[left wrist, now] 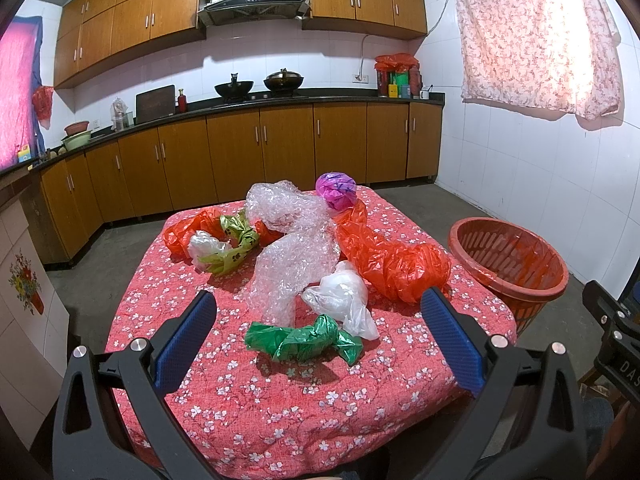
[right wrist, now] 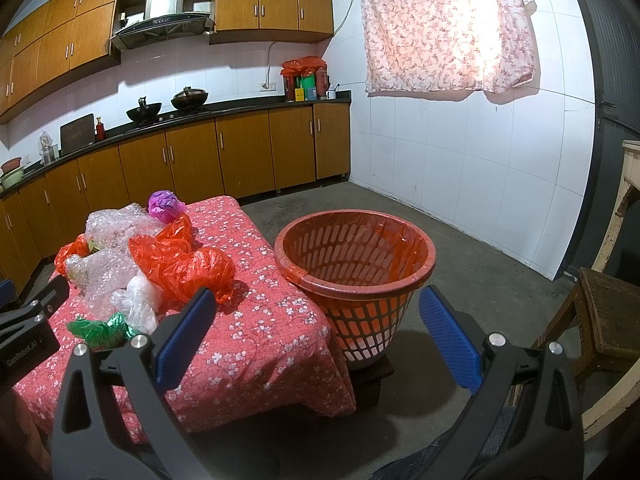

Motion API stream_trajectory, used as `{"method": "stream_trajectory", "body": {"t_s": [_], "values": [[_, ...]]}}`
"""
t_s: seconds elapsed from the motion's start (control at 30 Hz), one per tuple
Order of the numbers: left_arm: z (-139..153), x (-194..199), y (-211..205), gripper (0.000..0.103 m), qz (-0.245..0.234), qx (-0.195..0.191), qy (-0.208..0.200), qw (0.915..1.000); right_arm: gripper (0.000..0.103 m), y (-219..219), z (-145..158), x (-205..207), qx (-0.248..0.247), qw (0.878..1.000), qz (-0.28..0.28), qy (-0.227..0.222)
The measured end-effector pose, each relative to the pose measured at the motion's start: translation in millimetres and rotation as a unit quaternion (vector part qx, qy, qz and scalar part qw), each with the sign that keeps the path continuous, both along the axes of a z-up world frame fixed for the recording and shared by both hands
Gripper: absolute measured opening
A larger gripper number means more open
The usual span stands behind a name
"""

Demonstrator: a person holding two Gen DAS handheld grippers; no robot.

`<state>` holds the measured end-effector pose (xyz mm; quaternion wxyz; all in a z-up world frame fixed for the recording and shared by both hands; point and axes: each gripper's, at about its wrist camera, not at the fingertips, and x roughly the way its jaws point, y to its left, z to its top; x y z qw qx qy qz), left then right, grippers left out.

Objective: Collect trash

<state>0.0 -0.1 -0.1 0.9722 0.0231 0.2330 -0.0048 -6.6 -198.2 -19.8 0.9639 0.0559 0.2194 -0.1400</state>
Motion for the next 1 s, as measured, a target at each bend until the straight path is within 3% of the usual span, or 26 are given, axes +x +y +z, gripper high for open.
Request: {"method": "stream_trajectory", "body": {"t_s": [1.0], "values": [[-2.5,1.4,2.0,0.101,0.006,0.005,0.003,1.0000,0.099,2.6,-0.8,2.4,-0.003,1.000,0.001,0.005]]}}
